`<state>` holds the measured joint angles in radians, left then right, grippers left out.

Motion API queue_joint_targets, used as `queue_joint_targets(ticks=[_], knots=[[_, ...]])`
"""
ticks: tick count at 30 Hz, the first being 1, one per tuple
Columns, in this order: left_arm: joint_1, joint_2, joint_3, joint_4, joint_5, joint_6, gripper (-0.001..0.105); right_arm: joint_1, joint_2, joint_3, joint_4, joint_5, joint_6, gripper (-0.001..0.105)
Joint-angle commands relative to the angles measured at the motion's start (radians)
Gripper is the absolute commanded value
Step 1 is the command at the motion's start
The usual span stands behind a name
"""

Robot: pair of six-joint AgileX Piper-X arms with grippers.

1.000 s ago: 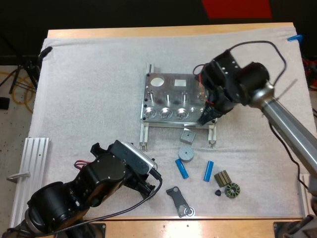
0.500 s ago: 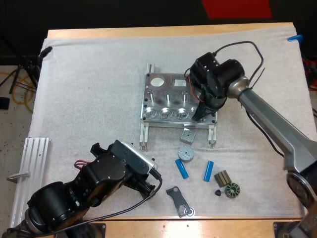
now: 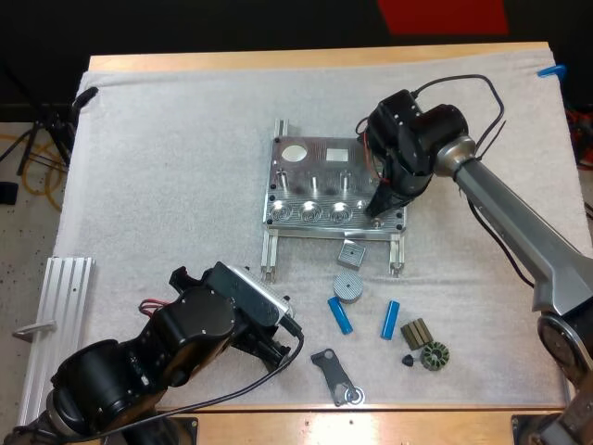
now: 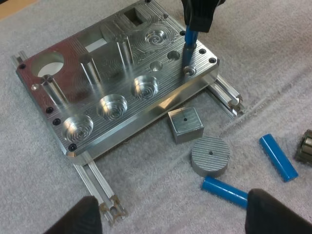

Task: Load cells from right to left

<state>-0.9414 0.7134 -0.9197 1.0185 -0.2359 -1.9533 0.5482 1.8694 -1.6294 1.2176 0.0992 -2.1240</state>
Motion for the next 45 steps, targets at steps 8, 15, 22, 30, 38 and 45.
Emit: queue_joint_targets(ticks=[8, 15, 22, 30, 38, 45], knots=[[-0.001, -0.005, -0.004, -0.007, -0.014, 0.001, 0.062, -0.007, 0.024, -0.003, -0.002, 0.017, 0.002, 0.014], [-0.001, -0.005, -0.004, -0.007, -0.014, 0.001, 0.062, -0.007, 0.030, -0.003, 0.003, -0.005, 0.010, 0.014], [-0.001, -0.005, -0.004, -0.007, -0.014, 0.001, 0.062, -0.007, 0.030, -0.003, 0.045, -0.030, 0.018, 0.014], [-0.001, -0.005, -0.004, -0.007, -0.014, 0.001, 0.062, -0.007, 0.030, -0.003, 0.045, -0.071, 0.018, 0.014], [-0.001, -0.005, -0.004, -0.007, -0.014, 0.001, 0.062, -0.007, 0.030, -0.003, 0.020, -0.060, 0.018, 0.014], [-0.001, -0.005, -0.004, -0.007, -0.014, 0.001, 0.062, -0.007, 0.030, -0.003, -0.014, -0.051, 0.018, 0.014]])
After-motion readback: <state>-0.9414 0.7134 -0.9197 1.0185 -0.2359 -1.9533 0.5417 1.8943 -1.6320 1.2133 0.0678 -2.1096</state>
